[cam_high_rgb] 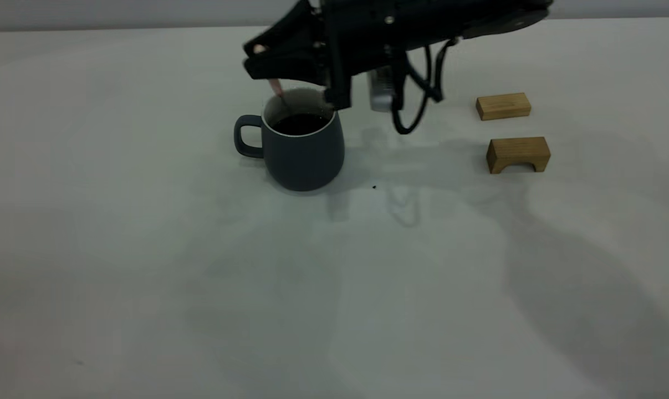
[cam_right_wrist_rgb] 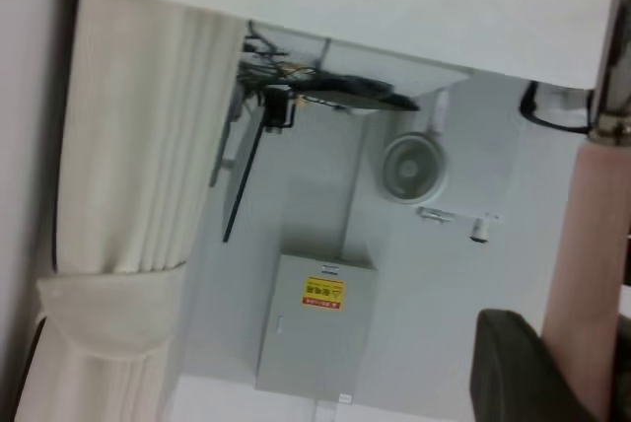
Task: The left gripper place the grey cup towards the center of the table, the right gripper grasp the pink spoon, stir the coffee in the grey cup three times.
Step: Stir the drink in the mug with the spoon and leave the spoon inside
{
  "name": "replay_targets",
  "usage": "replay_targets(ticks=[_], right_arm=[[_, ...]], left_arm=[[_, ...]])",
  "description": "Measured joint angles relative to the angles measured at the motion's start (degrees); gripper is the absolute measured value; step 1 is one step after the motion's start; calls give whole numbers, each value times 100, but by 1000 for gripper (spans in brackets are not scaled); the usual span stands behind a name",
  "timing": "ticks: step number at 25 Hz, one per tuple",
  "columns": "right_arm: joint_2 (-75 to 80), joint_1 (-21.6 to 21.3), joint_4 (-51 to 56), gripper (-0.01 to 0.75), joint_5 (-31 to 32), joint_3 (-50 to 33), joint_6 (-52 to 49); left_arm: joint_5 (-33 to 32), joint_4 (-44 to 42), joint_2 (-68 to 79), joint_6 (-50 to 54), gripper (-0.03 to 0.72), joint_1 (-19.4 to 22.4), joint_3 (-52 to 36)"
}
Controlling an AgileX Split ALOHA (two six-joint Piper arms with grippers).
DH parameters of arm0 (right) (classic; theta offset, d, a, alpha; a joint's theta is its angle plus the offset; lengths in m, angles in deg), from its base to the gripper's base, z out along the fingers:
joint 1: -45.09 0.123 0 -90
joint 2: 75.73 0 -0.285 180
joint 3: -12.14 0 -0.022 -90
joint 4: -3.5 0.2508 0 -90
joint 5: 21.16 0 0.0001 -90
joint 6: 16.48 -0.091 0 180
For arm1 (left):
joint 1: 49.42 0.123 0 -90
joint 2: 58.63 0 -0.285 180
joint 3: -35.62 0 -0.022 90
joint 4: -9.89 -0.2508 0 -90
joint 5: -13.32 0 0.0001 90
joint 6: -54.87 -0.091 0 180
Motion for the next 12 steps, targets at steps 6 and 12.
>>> replay_targets(ticks=[6,12], right_arm=[[21,-230,-66,145,-71,19,192],[106,-437,-704,145,561,19,-111]], left_arm=[[0,0,0,0,446,0,0],[0,0,0,0,446,0,0]])
